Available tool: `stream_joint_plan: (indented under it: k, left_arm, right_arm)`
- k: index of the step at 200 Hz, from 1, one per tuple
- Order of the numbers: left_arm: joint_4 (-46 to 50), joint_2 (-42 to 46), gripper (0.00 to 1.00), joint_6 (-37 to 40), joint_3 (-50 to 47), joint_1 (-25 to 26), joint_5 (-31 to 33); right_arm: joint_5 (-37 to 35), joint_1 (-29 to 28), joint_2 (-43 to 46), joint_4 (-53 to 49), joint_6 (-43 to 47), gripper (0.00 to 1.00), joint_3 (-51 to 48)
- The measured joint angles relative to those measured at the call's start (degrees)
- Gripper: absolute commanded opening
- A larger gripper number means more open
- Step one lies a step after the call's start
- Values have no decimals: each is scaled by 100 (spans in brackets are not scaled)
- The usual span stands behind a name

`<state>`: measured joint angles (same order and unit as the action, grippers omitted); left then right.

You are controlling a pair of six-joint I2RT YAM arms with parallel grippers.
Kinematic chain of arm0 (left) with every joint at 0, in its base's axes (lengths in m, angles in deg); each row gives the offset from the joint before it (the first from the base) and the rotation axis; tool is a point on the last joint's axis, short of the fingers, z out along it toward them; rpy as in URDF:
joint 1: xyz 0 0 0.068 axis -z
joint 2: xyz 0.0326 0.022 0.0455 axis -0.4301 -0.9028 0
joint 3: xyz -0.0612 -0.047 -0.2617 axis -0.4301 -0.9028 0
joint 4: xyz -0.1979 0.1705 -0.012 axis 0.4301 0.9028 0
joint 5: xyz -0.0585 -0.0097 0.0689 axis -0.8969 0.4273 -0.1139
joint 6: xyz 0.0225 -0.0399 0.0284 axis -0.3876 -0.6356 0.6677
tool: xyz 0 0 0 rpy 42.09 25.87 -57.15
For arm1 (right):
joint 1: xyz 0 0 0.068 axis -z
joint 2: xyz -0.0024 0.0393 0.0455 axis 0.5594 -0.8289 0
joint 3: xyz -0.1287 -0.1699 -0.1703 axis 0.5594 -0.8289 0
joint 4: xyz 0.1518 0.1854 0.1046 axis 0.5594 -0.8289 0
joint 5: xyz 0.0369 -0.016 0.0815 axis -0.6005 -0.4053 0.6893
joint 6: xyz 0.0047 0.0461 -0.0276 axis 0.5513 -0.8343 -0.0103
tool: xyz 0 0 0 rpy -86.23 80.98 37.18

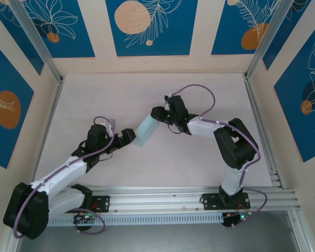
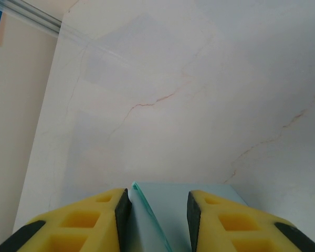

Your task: Fold the paper box

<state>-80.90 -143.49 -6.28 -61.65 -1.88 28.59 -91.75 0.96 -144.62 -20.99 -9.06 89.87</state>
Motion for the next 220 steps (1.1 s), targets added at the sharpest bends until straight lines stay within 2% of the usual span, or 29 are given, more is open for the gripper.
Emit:
stream_joint_plan:
  k: [34, 62, 74, 110, 140, 168, 193, 220]
  left_arm:
    - [-282, -750, 100, -125, 50, -2, -186]
    - [-492, -938, 99, -129, 79, -2, -315]
    - [-590, -1001, 96, -129, 83, -2, -334]
    - [-789, -1067, 84, -197, 57, -2, -426]
    - [-1294, -1102, 65, -358, -197, -2, -501]
    - [-1731, -1165, 56, -470, -369, 0, -533]
    - [-2133, -1401, 37, -479, -450, 4, -667]
    - [-2498, -1561, 35, -573, -490, -2, -697]
  right_arm:
    - [0, 0, 0, 0, 2, 35, 0]
    - [-2, 0, 0, 0, 0, 35, 0]
    - [-2, 0, 0, 0, 2, 35, 0]
    - [-2, 0, 0, -39, 2, 35, 22]
    - [0, -9, 0, -57, 0, 35, 26]
    - [-2, -33, 0, -61, 0, 35, 31]
    - [-2, -33, 0, -61, 0, 35, 33]
    - [-66, -9, 0, -111, 9, 40, 63]
